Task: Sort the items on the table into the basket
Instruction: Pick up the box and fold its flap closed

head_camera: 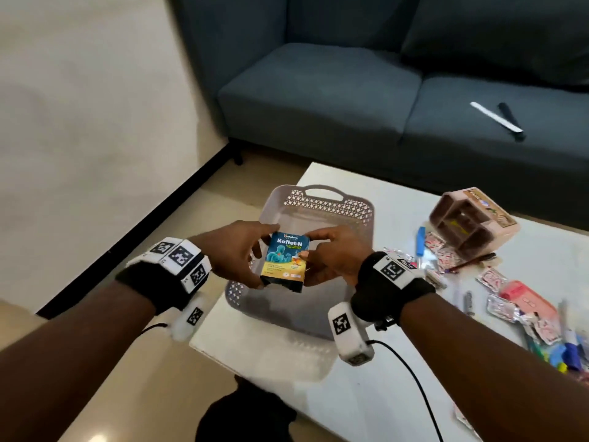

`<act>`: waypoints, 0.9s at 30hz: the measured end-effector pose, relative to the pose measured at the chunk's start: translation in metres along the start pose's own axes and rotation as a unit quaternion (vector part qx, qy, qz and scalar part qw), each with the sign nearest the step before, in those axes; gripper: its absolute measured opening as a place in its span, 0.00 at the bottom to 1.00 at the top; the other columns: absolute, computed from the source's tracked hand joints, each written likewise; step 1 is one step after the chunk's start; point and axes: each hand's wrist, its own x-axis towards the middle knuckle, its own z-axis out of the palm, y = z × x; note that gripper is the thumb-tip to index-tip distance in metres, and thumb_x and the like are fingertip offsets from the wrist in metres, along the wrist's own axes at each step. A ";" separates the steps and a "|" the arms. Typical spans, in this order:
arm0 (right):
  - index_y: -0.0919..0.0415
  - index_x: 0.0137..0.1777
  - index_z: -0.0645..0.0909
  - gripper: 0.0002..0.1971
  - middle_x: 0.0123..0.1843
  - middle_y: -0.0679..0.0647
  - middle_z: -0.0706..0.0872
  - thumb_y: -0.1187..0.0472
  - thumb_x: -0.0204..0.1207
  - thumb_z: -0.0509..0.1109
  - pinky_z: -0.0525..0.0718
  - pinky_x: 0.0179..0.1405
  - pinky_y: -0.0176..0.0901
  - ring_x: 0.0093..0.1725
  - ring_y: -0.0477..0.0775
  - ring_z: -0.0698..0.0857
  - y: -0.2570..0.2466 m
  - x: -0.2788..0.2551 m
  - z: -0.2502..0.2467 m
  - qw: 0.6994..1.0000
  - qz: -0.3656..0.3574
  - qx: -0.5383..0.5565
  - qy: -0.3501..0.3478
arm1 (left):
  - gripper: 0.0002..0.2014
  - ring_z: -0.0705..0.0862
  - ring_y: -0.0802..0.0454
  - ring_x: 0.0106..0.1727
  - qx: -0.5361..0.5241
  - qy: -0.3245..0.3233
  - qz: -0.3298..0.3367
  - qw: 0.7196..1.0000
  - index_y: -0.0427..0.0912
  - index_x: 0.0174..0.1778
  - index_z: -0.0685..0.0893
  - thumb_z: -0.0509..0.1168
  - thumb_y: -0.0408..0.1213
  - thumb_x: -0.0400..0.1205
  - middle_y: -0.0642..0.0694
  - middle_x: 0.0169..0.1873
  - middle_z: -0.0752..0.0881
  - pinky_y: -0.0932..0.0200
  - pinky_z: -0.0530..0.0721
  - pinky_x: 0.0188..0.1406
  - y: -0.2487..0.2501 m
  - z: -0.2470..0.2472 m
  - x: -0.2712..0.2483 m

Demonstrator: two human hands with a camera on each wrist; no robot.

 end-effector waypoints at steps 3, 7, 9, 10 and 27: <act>0.61 0.44 0.80 0.08 0.47 0.68 0.88 0.75 0.76 0.72 0.87 0.51 0.70 0.46 0.70 0.89 0.011 0.031 0.023 0.998 0.024 -0.052 -0.003 | 0.50 0.82 0.55 0.56 0.056 -0.015 -0.022 0.998 0.51 0.73 0.74 0.84 0.54 0.54 0.54 0.61 0.83 0.57 0.83 0.58 -0.023 0.015 0.010; 0.67 0.54 0.86 0.13 0.49 0.65 0.91 0.74 0.70 0.78 0.90 0.44 0.64 0.44 0.64 0.92 0.026 0.063 0.045 0.989 0.053 -0.141 0.009 | 0.43 0.84 0.50 0.51 0.125 -0.045 -0.056 0.990 0.56 0.61 0.79 0.84 0.60 0.49 0.53 0.53 0.84 0.54 0.85 0.53 -0.035 0.036 0.022; 0.62 0.56 0.88 0.18 0.48 0.56 0.92 0.67 0.66 0.82 0.90 0.44 0.48 0.43 0.53 0.91 0.033 0.076 0.050 0.969 0.041 -0.240 0.032 | 0.38 0.83 0.46 0.50 0.159 -0.046 -0.062 0.984 0.55 0.57 0.80 0.78 0.62 0.51 0.49 0.50 0.83 0.52 0.84 0.52 -0.037 0.043 0.027; 0.60 0.55 0.89 0.18 0.48 0.53 0.92 0.64 0.64 0.83 0.89 0.44 0.41 0.43 0.49 0.90 0.035 0.080 0.051 0.956 0.034 -0.288 0.046 | 0.36 0.82 0.43 0.50 0.168 -0.048 -0.067 0.982 0.55 0.55 0.80 0.74 0.63 0.51 0.48 0.49 0.82 0.49 0.84 0.53 -0.036 0.044 0.029; 0.61 0.32 0.80 0.15 0.26 0.52 0.82 0.62 0.60 0.86 0.69 0.11 0.28 0.15 0.43 0.80 0.032 0.085 0.057 0.893 0.019 -0.446 0.065 | 0.35 0.88 0.55 0.41 0.100 -0.063 -0.099 0.988 0.54 0.48 0.81 0.68 0.60 0.43 0.52 0.42 0.88 0.53 0.90 0.43 -0.044 0.066 0.049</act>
